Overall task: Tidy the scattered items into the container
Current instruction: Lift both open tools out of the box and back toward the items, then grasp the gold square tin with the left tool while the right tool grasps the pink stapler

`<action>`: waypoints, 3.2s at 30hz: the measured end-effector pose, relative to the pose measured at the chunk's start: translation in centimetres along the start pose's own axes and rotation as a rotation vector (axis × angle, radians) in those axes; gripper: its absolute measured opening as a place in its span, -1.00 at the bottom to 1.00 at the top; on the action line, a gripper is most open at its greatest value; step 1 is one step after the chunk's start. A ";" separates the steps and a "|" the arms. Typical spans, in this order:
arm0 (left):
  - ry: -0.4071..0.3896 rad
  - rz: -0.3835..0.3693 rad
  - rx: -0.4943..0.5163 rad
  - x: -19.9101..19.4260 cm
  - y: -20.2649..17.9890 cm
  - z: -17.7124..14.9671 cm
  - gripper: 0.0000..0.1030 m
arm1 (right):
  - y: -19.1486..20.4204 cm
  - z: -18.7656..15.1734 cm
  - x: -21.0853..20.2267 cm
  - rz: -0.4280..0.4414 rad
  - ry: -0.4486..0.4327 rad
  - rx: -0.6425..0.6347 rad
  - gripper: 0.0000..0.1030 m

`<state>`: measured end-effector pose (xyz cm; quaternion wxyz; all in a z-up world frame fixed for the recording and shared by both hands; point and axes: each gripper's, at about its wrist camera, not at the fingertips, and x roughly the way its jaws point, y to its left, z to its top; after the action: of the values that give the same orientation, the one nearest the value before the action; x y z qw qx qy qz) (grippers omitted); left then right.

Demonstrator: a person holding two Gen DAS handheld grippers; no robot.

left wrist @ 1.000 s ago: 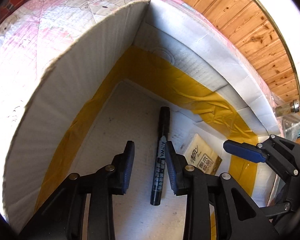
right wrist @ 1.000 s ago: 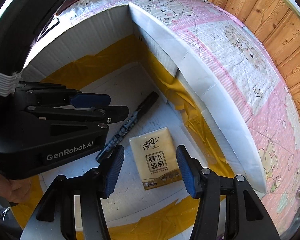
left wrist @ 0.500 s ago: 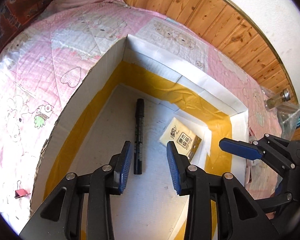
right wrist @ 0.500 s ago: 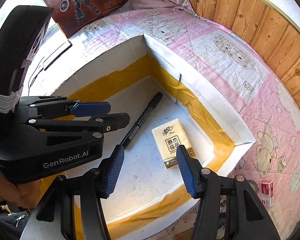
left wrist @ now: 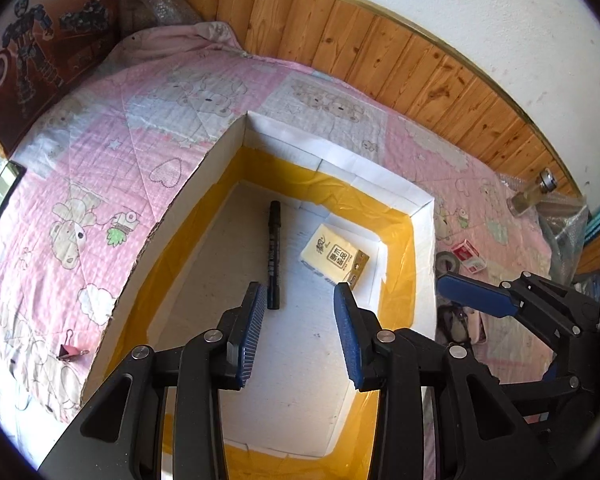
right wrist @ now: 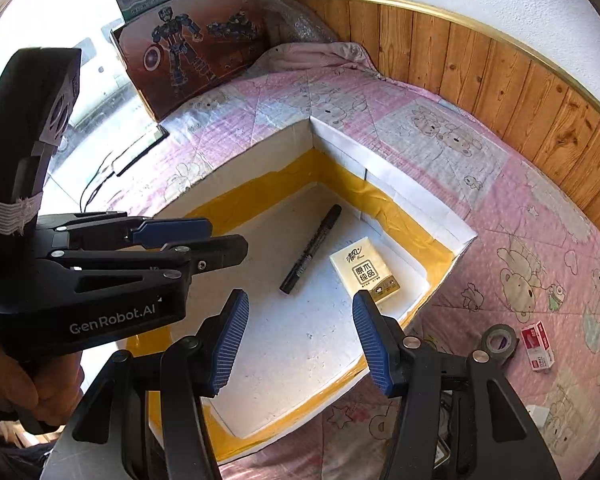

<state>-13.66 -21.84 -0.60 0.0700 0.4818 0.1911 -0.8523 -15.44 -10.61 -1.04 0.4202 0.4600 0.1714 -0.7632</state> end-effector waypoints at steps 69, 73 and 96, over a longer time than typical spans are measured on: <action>0.143 -0.125 0.332 11.3 -19.4 -13.2 0.13 | -23.1 -28.0 -3.6 -0.009 -0.351 0.968 -0.04; 0.142 -0.145 0.323 12.5 -19.5 -12.6 0.15 | -24.8 -28.2 -1.3 0.012 -0.316 1.027 -0.04; 0.141 -0.251 0.296 15.0 -17.5 -12.3 0.14 | -22.5 -19.9 3.3 -0.252 -0.123 0.562 -0.47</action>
<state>-17.09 0.02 -14.51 -0.1220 0.5176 0.1266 -0.8374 -23.09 13.95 -16.90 0.1881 0.4863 -0.0163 -0.8531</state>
